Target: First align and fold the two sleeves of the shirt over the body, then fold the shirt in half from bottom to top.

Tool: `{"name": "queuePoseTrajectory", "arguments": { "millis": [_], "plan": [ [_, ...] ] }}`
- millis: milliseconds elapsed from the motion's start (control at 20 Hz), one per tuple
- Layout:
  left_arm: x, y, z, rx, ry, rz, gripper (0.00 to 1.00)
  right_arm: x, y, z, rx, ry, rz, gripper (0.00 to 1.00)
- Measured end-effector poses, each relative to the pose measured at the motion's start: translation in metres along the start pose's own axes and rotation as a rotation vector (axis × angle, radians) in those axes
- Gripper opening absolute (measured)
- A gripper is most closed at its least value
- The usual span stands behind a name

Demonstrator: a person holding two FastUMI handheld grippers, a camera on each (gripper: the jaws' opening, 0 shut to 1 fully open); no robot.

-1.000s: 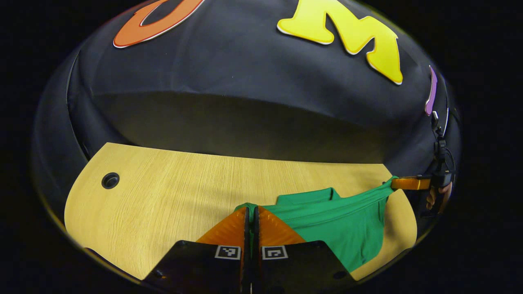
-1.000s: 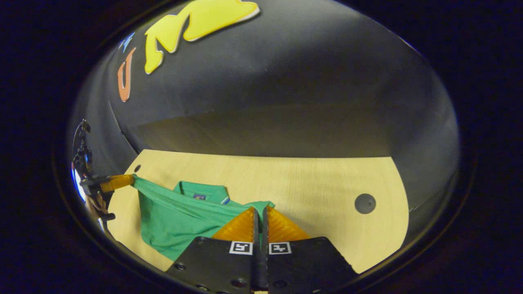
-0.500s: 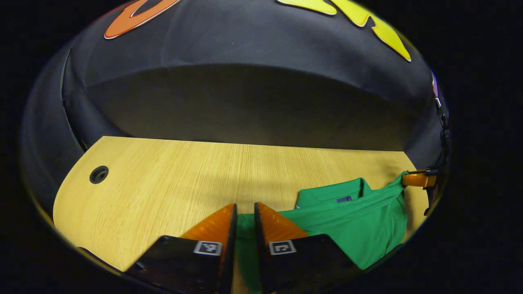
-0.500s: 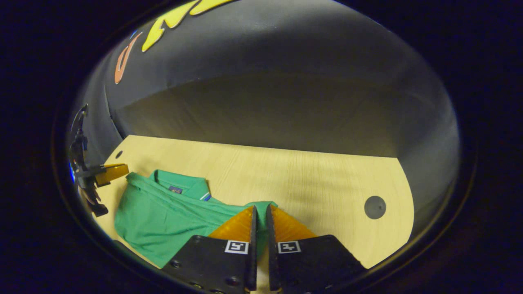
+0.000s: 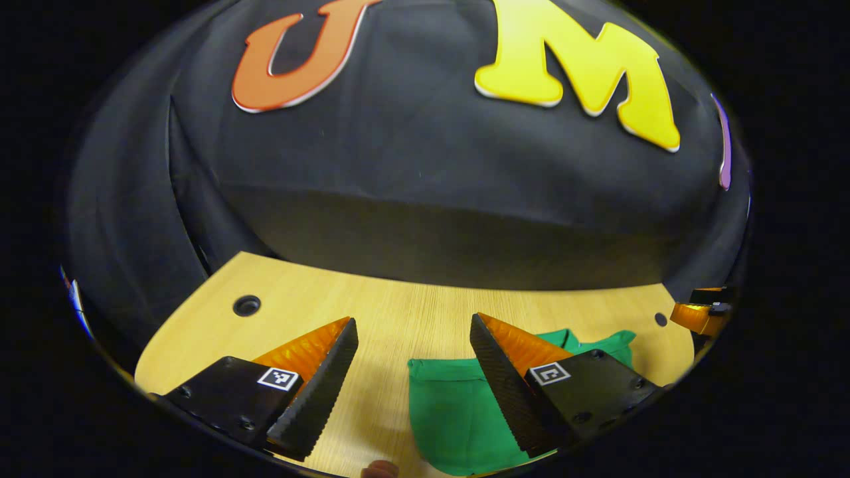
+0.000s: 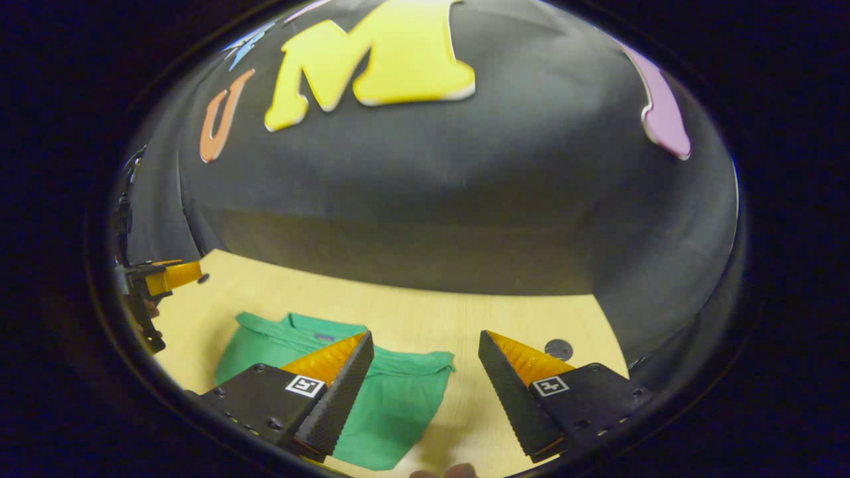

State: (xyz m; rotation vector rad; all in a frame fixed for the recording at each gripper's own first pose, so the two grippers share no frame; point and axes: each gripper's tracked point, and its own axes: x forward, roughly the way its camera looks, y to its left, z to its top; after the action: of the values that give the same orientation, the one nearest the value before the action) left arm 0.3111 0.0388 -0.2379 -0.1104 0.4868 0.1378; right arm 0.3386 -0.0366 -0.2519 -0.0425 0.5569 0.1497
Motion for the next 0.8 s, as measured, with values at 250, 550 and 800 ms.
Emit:
{"name": "queuePoseTrajectory", "arguments": {
  "millis": [250,550,800],
  "plan": [
    [-0.118,-0.020,0.084,0.050,-0.201,-0.032,1.00,-0.116,0.034,0.076,-0.020,-0.225,-0.033,0.95],
    [-0.253,-0.031,0.121,0.064,-0.333,-0.058,1.00,-0.250,0.070,0.104,-0.032,-0.395,-0.047,0.94],
    [-0.332,-0.041,0.118,0.057,-0.386,-0.069,1.00,-0.332,0.090,0.092,-0.015,-0.467,-0.064,0.95]
  ]
}}
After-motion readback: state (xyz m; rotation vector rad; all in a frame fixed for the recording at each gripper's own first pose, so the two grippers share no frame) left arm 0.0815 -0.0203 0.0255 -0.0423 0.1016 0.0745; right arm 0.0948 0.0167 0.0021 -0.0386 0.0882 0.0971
